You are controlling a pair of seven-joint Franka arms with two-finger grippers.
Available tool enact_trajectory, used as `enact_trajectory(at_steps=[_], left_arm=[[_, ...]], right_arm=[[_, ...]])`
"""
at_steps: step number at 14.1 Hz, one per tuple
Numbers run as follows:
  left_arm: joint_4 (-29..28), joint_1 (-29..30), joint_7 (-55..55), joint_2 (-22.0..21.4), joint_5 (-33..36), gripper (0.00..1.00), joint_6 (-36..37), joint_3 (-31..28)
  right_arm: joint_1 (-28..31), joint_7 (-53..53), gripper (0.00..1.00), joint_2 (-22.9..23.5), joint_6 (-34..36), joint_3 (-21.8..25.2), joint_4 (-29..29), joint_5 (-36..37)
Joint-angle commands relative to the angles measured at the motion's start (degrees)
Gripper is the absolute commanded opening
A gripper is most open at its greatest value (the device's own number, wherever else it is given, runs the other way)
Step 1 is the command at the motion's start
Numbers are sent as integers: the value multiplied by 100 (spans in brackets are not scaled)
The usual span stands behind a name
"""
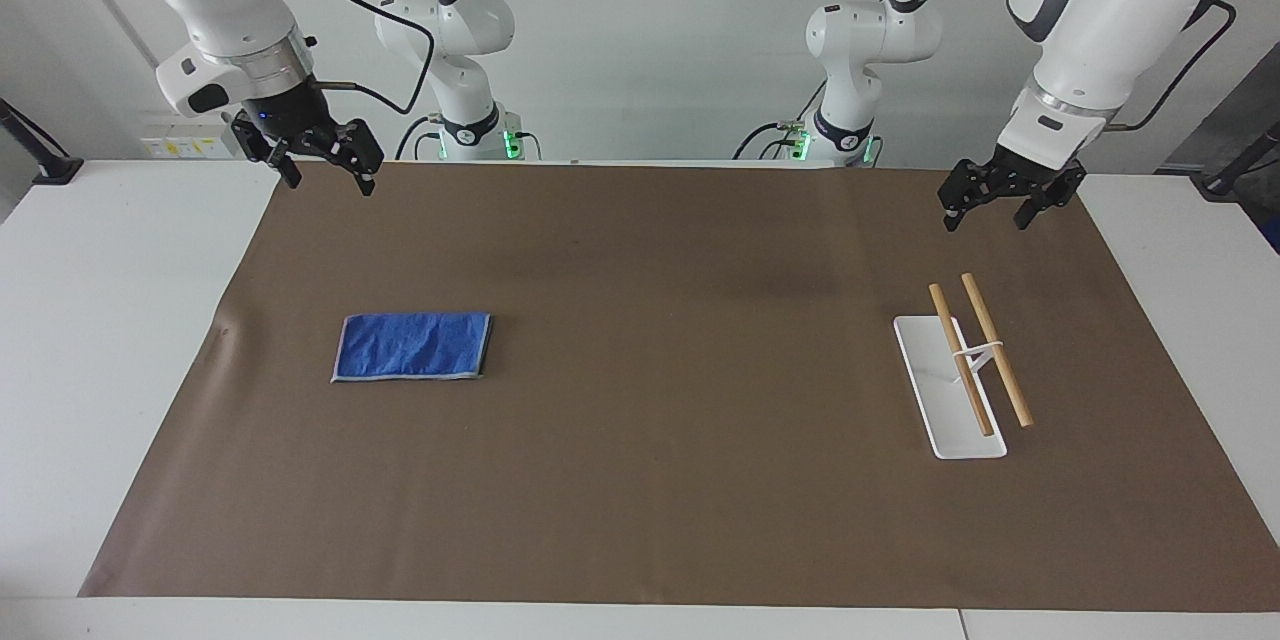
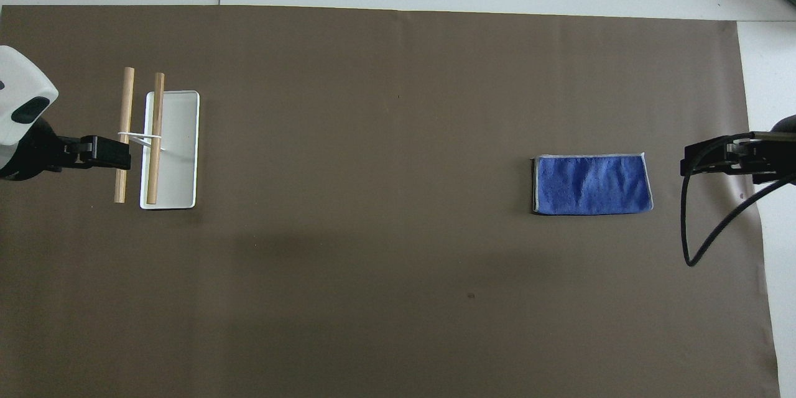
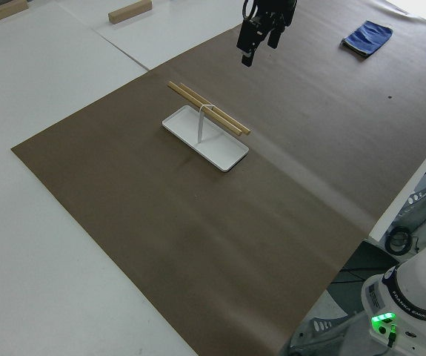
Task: Right arm passes towel to left arm to hang
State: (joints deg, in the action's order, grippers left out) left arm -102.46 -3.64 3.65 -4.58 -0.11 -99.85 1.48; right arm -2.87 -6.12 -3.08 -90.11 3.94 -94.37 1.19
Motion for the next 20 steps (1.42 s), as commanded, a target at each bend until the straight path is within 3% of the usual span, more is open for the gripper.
enact_trajectory(at_steps=[1, 20], left_arm=[[-81, 13, -49, -122, -68, 100, 62, -17], [-81, 13, -49, -122, -68, 100, 62, -17]], right_arm=[[14, -56, 100, -149, -104, -33, -179, -13], [14, -144, 100, -184, -42, -33, -258, 22]])
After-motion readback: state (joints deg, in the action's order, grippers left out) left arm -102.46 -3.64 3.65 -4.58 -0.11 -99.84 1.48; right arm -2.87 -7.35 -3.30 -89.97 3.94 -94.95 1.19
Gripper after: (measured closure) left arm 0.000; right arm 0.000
